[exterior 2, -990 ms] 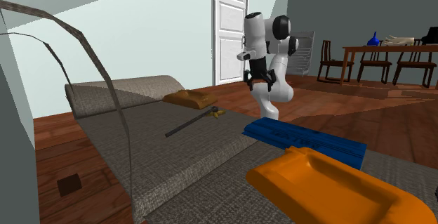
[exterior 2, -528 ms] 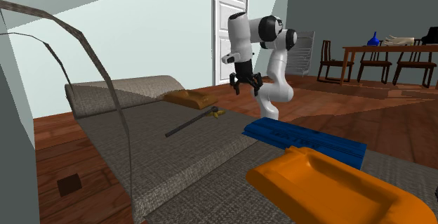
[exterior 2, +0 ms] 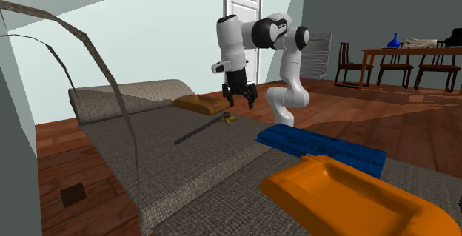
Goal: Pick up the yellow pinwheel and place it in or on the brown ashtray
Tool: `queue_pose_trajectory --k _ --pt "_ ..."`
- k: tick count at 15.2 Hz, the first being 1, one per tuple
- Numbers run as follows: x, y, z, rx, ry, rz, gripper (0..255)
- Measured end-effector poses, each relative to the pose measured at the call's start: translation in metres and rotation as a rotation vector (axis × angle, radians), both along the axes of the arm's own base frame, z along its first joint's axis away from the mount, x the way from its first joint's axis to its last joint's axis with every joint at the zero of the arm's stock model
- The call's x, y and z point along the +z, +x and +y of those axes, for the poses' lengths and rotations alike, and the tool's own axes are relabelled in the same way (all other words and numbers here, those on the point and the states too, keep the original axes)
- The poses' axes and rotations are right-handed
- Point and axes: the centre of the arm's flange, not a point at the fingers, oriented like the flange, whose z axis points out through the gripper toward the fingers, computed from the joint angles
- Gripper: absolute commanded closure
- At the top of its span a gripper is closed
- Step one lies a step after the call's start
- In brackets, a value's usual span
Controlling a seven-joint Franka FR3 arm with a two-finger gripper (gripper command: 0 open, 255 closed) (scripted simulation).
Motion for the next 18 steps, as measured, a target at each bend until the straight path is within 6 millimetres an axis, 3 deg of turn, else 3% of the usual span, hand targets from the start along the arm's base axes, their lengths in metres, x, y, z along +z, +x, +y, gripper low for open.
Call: queue_pose_trajectory --k 10,13,18 --pt "-0.015 0.12 -0.062 -0.02 -0.013 0.007 0" --pt "-0.027 0.131 -0.071 -0.022 -0.015 0.009 0" --pt "-0.052 0.129 -0.07 -0.022 -0.015 0.009 0"
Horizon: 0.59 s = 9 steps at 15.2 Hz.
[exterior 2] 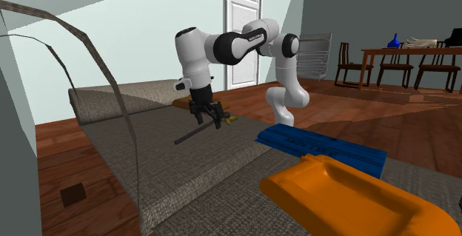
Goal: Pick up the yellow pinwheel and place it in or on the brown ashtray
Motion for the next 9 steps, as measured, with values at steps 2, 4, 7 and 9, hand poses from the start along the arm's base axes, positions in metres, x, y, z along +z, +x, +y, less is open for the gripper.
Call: queue_pose_trajectory --k 2,4,7,9 --pt "-0.0068 -0.0021 0.0008 0.0 0.0 0.0 0" --pt "-0.008 -0.0024 0.0011 0.0 0.0 0.0 0" --pt "-0.0083 -0.0026 0.0011 0.0 0.0 0.0 0" --pt "-0.0059 -0.003 -0.0011 -0.001 -0.007 -0.004 255"
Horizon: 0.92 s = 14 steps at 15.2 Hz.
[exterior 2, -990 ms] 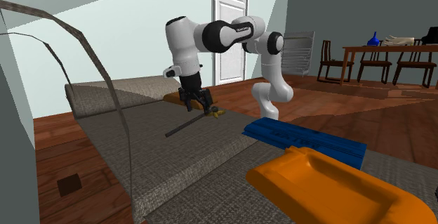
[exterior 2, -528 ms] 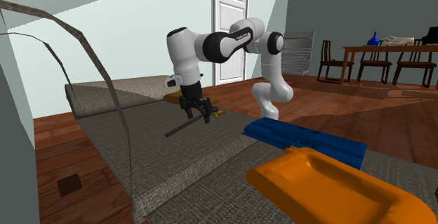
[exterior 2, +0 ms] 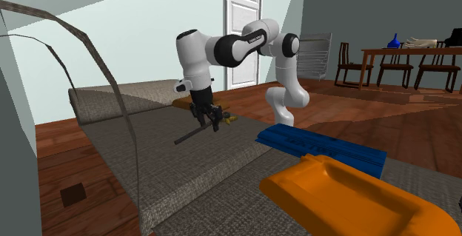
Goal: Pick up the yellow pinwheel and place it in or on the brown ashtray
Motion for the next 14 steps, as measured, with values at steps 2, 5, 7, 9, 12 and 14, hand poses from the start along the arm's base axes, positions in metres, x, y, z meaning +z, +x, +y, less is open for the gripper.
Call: queue_pose_trajectory --k 2,5,7,9,12,14 --pt "0.005 -0.002 -0.005 0.002 -0.025 -0.001 255" --pt "0.005 0.0 -0.002 -0.003 -0.001 -0.002 255" --pt "0.005 0.001 -0.002 -0.003 0.002 -0.002 255" --pt "0.005 0.0 -0.001 -0.002 0.003 -0.006 255" --pt "0.009 0.0 0.002 0.0 0.006 0.001 255" --pt "0.019 -0.001 0.003 0.001 0.007 0.002 255"
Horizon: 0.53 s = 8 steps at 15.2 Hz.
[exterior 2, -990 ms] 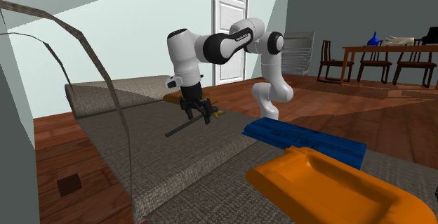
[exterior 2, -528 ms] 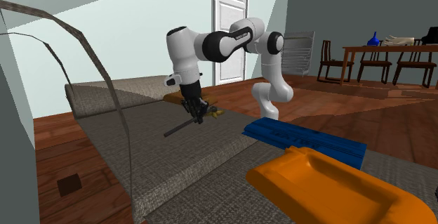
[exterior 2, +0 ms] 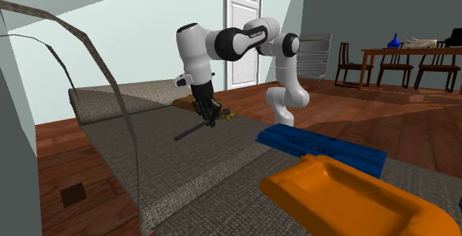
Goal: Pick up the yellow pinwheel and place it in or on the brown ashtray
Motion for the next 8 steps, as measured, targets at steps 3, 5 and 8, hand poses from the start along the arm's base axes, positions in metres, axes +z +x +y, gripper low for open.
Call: queue_pose_trajectory --k 3,5,8 --pt "0.016 0.001 -0.001 0.0 0.0 0.0 255" --pt "0.026 0.001 -0.001 0.0 0.0 0.0 255" --pt "0.042 0.002 -0.001 0.0 0.0 0.0 255"
